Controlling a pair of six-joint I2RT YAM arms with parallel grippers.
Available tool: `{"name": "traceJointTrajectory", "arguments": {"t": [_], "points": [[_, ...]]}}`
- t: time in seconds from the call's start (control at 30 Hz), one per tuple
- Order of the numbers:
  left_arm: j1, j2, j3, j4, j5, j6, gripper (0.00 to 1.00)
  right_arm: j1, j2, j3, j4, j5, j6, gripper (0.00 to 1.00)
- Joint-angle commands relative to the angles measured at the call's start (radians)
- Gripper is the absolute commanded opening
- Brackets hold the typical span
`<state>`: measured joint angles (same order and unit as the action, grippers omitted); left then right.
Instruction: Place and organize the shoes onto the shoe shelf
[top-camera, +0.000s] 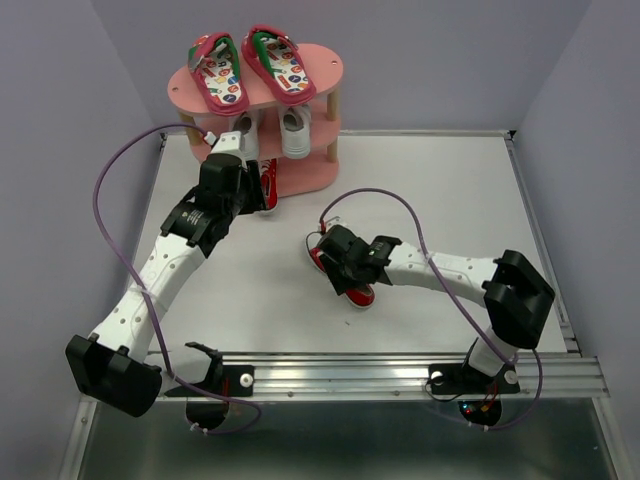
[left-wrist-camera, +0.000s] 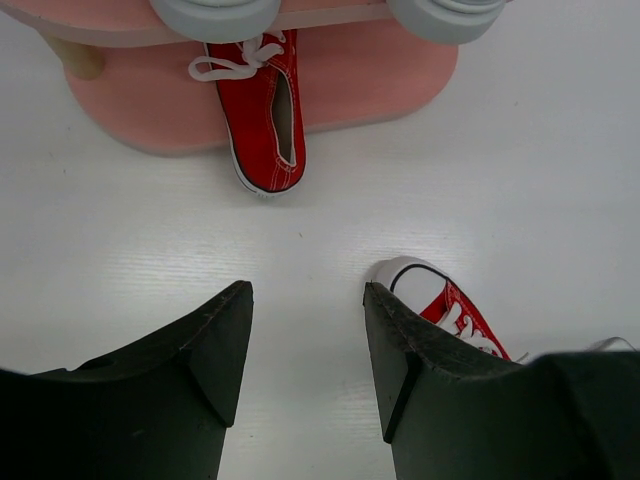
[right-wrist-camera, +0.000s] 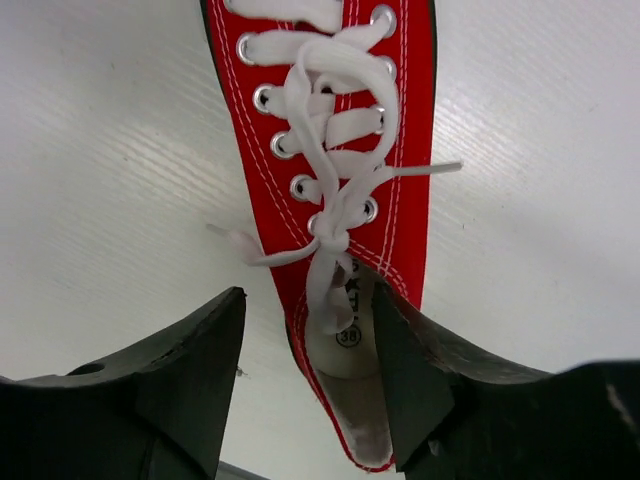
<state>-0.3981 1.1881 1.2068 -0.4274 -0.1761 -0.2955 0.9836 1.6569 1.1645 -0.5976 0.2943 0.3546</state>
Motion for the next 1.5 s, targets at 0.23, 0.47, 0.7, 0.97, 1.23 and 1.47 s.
{"name": "traceJointTrajectory", "arguments": {"t": [0.23,0.47,0.7,0.97,1.23,1.47], "points": [[-0.002,-0.005,-0.006,0.035,0.004,-0.022,0.59,0.009,-0.288,-0.081,0.131,0.04,0.064,0.92],[-0.002,0.004,-0.004,0.039,0.003,-0.027,0.59,0.009,-0.353,-0.247,0.102,0.013,0.13,0.92],[-0.002,0.013,-0.01,0.049,0.016,-0.039,0.59,0.009,-0.355,-0.31,0.163,-0.017,0.135,0.89],[-0.002,0.022,-0.012,0.049,0.018,-0.04,0.59,0.009,-0.301,-0.299,0.176,0.026,0.169,0.79],[-0.002,0.031,-0.015,0.053,0.018,-0.036,0.59,0.009,-0.23,-0.287,0.212,0.02,0.153,0.6],[-0.001,0.031,-0.016,0.053,0.018,-0.034,0.59,0.009,-0.215,-0.27,0.22,0.019,0.136,0.09]]}}
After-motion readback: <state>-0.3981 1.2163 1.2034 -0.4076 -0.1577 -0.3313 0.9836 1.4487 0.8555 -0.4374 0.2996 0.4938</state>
